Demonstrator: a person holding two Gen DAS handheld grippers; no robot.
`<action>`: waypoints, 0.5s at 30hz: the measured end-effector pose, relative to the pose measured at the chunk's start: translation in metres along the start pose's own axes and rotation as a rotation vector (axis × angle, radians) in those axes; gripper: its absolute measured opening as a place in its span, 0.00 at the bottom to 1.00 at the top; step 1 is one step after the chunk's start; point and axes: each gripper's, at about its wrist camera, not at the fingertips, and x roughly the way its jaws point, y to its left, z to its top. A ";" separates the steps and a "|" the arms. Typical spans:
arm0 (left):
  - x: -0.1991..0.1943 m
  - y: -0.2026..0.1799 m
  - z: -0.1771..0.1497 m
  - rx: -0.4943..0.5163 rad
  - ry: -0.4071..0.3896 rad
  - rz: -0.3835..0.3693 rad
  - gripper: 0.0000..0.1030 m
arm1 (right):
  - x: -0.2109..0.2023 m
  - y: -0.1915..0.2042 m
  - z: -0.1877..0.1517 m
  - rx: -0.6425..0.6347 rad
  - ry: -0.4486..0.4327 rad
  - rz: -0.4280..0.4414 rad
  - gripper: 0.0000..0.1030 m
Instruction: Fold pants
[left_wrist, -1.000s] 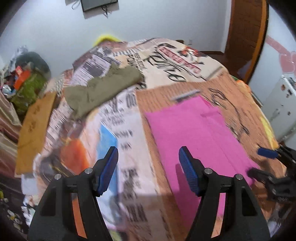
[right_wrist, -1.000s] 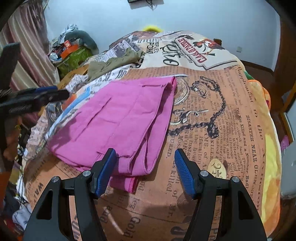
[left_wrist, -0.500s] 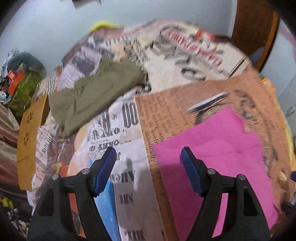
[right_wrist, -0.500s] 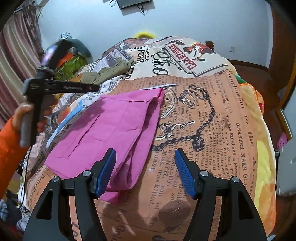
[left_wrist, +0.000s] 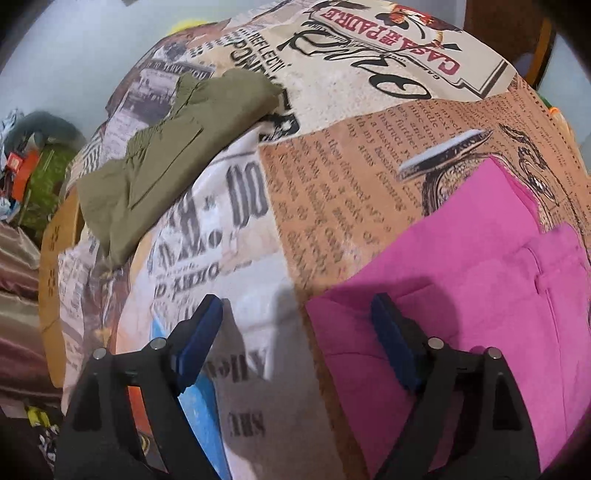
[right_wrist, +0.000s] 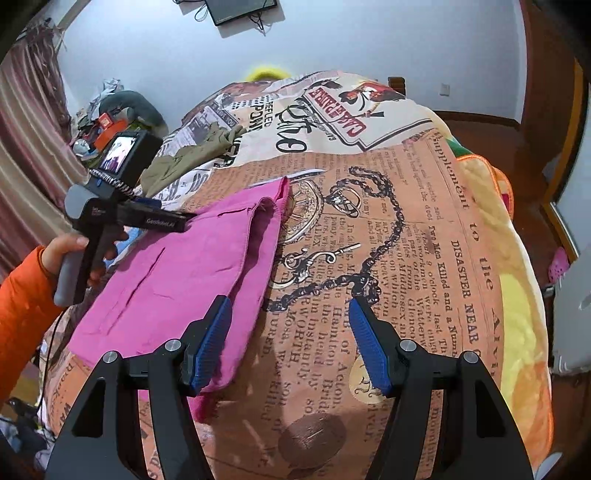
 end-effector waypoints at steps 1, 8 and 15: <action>-0.003 0.004 -0.005 -0.010 0.002 -0.004 0.81 | -0.002 0.001 0.000 0.001 -0.006 0.004 0.60; -0.033 0.028 -0.050 -0.083 -0.009 -0.011 0.81 | -0.015 0.005 -0.001 -0.006 -0.031 0.007 0.60; -0.070 0.049 -0.115 -0.163 -0.018 -0.073 0.85 | -0.025 0.008 -0.006 -0.011 -0.052 0.002 0.60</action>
